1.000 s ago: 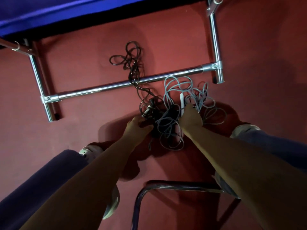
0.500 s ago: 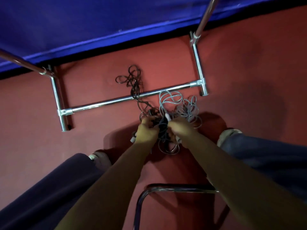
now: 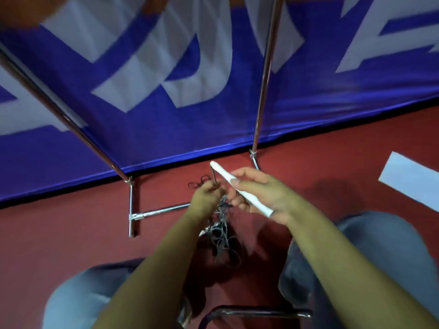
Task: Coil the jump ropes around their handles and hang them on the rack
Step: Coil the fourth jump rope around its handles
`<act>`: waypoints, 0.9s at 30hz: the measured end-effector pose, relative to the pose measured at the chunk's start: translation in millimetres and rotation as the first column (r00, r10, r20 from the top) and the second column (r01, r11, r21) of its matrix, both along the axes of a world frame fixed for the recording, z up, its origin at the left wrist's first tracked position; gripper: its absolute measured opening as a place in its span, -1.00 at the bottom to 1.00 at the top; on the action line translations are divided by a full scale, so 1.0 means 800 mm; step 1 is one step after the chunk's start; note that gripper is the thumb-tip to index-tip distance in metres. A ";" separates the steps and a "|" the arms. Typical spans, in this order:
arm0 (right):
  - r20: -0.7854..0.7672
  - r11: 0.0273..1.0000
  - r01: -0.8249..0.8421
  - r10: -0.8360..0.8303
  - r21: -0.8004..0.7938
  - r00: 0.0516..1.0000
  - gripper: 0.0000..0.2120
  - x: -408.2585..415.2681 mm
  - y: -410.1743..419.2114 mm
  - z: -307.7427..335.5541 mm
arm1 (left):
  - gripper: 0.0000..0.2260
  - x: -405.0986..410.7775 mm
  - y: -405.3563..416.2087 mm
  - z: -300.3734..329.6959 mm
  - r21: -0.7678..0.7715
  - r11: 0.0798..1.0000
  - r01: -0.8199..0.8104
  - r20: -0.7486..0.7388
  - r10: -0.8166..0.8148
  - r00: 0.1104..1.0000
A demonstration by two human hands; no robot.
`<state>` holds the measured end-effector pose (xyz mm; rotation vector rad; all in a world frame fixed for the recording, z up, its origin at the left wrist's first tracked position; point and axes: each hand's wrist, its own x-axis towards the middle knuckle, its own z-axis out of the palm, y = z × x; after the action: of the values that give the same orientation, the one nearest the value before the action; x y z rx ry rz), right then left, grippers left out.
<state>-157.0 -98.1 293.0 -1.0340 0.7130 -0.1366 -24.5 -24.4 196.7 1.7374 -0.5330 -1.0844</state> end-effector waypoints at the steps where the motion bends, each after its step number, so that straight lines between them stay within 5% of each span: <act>1: 0.063 1.000 0.014 -0.013 -0.012 0.998 -0.93 -0.007 0.003 0.023 | -0.88 -0.003 0.003 0.013 0.002 1.000 0.014 0.038 -0.014 0.999; 6: 0.366 0.988 0.071 -0.017 -0.135 0.931 -0.91 -0.031 0.008 0.130 | -0.85 -0.006 0.013 0.071 -0.004 0.998 0.055 0.187 -0.053 0.981; 13: 0.302 0.931 0.187 -0.089 -0.313 0.949 -0.86 -0.039 -0.001 0.163 | -0.82 0.010 0.000 0.220 -0.222 0.973 0.068 0.348 0.014 0.937; 17: 0.184 0.891 0.261 -0.205 -0.372 0.961 -0.82 -0.034 -0.008 0.168 | -0.80 0.014 -0.004 0.294 -0.350 0.932 0.093 0.289 0.013 0.957; 22: 0.308 0.864 0.286 -0.162 -0.414 0.937 -0.87 -0.019 -0.004 0.191 | -0.81 0.001 -0.008 0.358 -0.434 0.884 0.174 0.338 -0.019 0.941; 27: 0.331 0.817 0.312 -0.159 -0.485 0.930 -0.81 0.004 0.009 0.220 | -0.82 -0.010 -0.011 0.396 -0.524 0.838 0.151 0.080 -0.128 0.989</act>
<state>-153.7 -91.1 468.7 -1.4165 0.5521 -0.7225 -32.4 -32.9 513.5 1.2466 -0.9053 -0.8891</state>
